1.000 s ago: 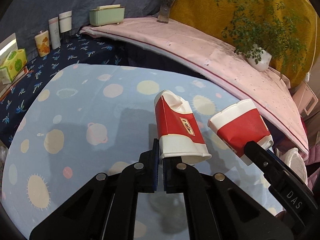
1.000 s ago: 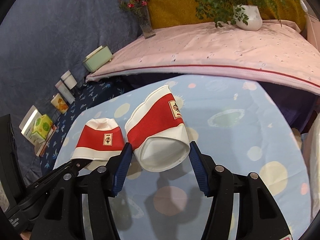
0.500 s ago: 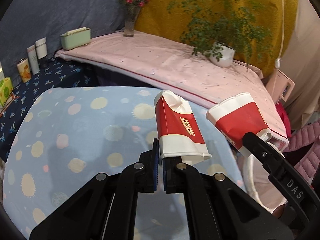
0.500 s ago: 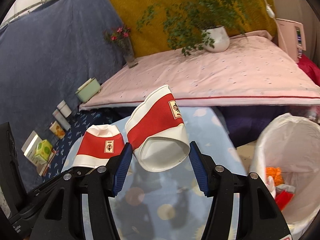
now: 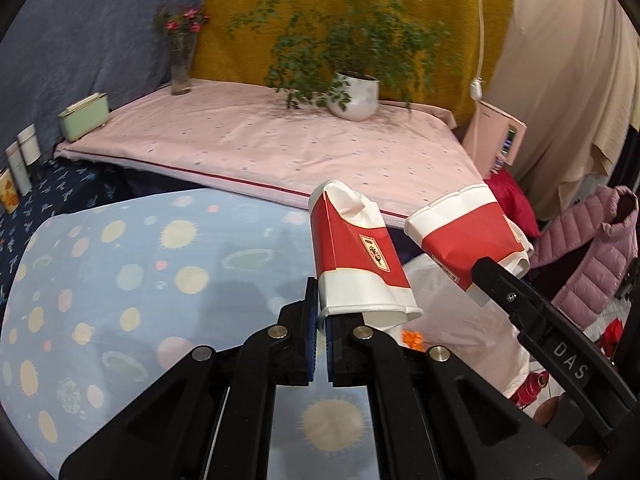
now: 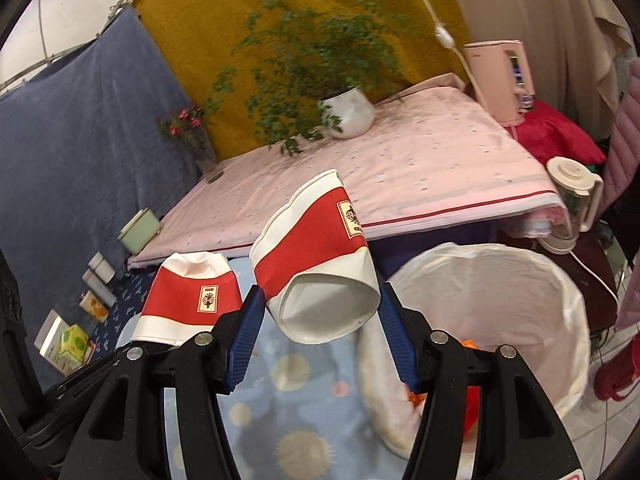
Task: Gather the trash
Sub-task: 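Carry both paper cups over the bin and open both tools to drop them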
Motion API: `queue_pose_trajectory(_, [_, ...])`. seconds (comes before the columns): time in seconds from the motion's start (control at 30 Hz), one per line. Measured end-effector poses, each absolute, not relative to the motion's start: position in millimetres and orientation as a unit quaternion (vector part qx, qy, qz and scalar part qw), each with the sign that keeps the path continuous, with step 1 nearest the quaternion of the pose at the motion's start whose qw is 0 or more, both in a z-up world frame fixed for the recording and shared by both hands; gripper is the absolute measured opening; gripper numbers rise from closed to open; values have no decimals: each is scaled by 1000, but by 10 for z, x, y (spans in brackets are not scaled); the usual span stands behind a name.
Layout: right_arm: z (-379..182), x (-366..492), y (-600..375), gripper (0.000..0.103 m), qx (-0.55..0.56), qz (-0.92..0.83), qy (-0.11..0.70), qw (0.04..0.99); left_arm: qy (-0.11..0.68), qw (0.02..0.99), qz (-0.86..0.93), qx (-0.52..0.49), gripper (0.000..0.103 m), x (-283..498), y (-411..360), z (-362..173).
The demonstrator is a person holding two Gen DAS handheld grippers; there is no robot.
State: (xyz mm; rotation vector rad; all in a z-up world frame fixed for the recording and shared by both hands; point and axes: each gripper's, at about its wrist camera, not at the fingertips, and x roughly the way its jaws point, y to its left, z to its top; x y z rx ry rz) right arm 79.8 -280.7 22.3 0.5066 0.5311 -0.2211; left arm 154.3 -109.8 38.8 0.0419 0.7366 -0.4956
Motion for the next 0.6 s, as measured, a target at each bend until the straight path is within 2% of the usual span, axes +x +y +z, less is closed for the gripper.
queue_pose_trajectory(0.5, [-12, 264, -3493, 56, 271, -170, 256, 912, 380, 872, -304, 59, 3, 1214, -1950, 225])
queue_pose_trajectory(0.6, [-68, 218, -3586, 56, 277, -176, 257, 909, 382, 869, -308, 62, 7, 1196, -2031, 179])
